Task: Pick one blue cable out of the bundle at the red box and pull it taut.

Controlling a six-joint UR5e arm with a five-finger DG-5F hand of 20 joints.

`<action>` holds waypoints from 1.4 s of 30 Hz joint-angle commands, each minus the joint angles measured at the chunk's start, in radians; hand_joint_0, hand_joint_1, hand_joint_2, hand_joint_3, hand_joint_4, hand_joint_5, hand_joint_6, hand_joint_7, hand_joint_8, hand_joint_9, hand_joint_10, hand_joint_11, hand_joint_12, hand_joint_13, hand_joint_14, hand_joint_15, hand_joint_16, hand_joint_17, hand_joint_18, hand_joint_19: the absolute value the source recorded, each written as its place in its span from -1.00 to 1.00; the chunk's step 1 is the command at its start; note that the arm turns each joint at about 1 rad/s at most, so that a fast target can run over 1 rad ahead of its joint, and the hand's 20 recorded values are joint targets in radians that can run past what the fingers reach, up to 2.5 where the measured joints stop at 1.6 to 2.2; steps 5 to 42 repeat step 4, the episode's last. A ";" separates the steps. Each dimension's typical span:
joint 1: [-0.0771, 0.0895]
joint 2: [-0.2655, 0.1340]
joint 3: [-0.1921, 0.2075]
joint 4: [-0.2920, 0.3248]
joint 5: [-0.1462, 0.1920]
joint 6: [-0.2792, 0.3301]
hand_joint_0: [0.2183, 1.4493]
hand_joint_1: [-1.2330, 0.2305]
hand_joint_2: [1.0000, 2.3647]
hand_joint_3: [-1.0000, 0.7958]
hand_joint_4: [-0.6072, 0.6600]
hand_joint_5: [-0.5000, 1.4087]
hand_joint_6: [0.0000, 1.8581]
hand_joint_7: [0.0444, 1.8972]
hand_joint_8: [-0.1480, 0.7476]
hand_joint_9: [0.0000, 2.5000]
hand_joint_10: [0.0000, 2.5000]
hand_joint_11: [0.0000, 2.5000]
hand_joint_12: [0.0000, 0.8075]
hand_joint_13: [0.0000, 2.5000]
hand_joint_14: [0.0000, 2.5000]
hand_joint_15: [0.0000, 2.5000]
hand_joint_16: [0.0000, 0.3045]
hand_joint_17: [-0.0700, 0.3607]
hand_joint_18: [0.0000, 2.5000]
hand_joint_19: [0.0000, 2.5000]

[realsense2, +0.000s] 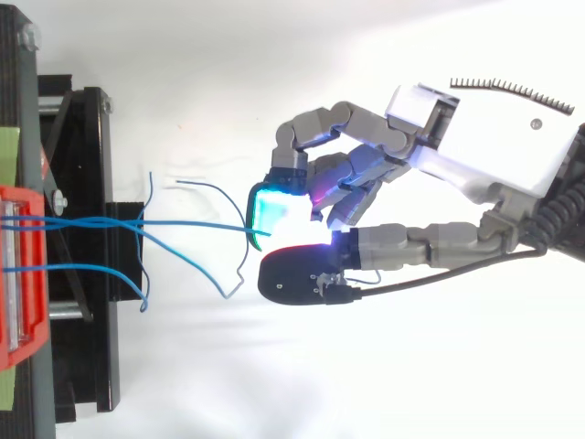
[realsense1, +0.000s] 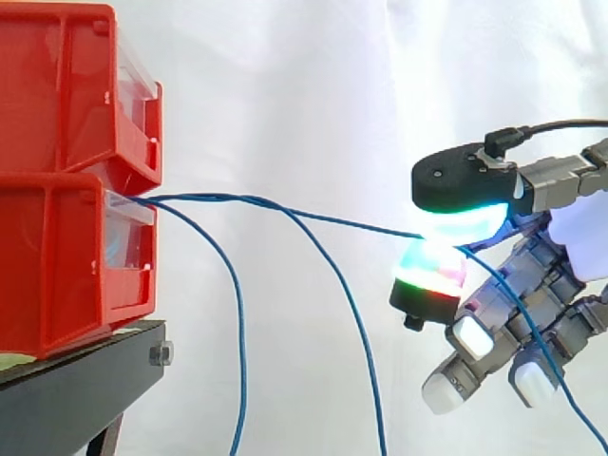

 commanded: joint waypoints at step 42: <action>0.000 0.001 0.000 0.001 0.000 0.000 -0.41 -0.41 -0.96 0.22 0.08 -0.59 -0.11 0.44 0.22 -0.29 -0.99 -0.37 0.13 -0.46 -0.99 -0.79 -0.58 -0.01 -0.25 -0.68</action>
